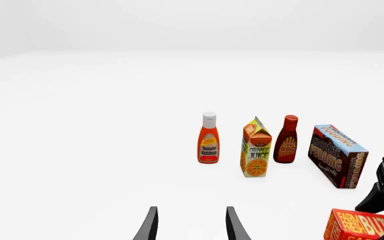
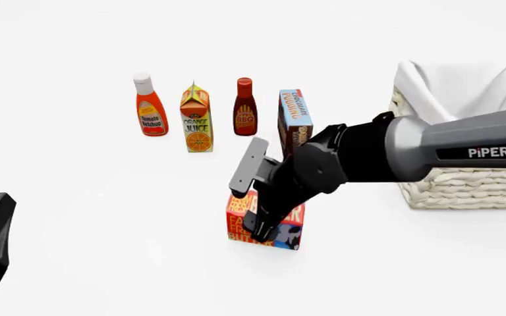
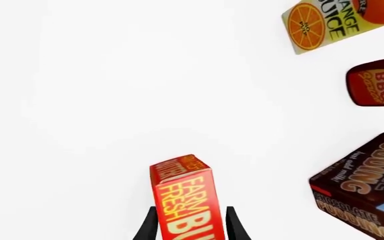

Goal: Pick the butter and place it in the basket.

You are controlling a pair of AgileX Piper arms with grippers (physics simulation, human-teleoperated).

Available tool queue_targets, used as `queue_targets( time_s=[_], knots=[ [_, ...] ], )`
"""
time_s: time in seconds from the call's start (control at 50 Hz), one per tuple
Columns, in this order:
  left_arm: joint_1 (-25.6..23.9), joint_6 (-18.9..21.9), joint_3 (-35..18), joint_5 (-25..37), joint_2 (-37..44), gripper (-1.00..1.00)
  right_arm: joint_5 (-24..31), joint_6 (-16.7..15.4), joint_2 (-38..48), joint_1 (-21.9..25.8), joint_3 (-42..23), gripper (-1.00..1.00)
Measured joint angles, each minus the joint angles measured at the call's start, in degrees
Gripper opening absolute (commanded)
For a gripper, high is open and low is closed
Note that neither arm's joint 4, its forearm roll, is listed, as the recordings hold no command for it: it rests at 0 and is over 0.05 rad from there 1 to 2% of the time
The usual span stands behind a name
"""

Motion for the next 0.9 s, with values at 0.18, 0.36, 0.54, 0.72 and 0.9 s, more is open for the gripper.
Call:
queue_targets(
  time_s=[0.18,0.36,0.54,0.72,0.9],
  knots=[
    [0.0,0.0,0.0,0.0,0.0,1.00,-2.7,3.4,-3.4,1.9,4.0,-1.00],
    [0.0,0.0,0.0,0.0,0.0,1.00,-3.6,5.5,-8.6,4.8,8.2,-1.00],
    [0.0,0.0,0.0,0.0,0.0,1.00,-2.7,6.5,-13.9,7.4,10.3,-1.00],
    [0.0,0.0,0.0,0.0,0.0,1.00,-1.2,7.3,-19.5,9.0,10.0,-1.00],
    [0.0,0.0,0.0,0.0,0.0,1.00,0.4,8.1,-24.0,9.5,7.9,-1.00]
  ],
)
